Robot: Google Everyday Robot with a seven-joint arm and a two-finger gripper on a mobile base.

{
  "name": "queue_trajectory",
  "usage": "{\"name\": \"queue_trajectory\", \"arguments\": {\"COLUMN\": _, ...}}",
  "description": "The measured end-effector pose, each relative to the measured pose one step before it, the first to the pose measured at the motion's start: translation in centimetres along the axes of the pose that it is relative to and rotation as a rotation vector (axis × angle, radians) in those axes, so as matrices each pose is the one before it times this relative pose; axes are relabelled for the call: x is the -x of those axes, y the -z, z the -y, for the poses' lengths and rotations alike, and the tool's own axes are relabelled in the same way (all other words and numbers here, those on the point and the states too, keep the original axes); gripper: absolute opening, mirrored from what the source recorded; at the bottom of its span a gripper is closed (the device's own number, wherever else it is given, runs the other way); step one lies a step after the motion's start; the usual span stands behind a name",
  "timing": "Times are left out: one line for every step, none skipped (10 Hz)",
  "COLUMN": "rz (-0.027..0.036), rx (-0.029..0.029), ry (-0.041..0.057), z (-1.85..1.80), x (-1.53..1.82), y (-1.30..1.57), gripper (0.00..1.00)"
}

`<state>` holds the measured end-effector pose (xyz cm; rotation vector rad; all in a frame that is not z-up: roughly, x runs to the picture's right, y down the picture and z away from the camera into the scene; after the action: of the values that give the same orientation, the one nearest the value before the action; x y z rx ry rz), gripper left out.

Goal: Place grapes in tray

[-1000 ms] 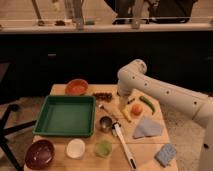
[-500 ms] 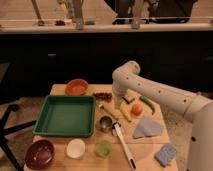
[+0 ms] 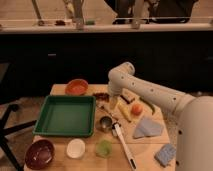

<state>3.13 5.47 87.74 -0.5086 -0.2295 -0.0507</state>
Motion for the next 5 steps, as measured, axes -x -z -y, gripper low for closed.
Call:
{"name": "queue_trajectory", "arguments": {"rz": 0.00435, "rx": 0.00531, "ry": 0.00091, "z": 0.377, "x": 0.157, "y": -0.342, "gripper": 0.8}}
{"name": "queue_trajectory", "arguments": {"rz": 0.00352, "rx": 0.00831, "ry": 0.00362, "z": 0.451, "x": 0.275, "y": -0.455, "gripper": 0.8}}
{"name": "queue_trajectory", "arguments": {"rz": 0.00208, "rx": 0.01144, "ry": 0.00627, "z": 0.585, "x": 0.357, "y": -0.603, "gripper": 0.8}}
{"name": "queue_trajectory", "arguments": {"rz": -0.00051, "rx": 0.00673, "ry": 0.00376, "z": 0.367, "x": 0.122, "y": -0.334, "gripper": 0.8}}
{"name": "queue_trajectory", "arguments": {"rz": -0.0022, "rx": 0.00942, "ry": 0.00297, "z": 0.407, "x": -0.028, "y": -0.431, "gripper": 0.8}}
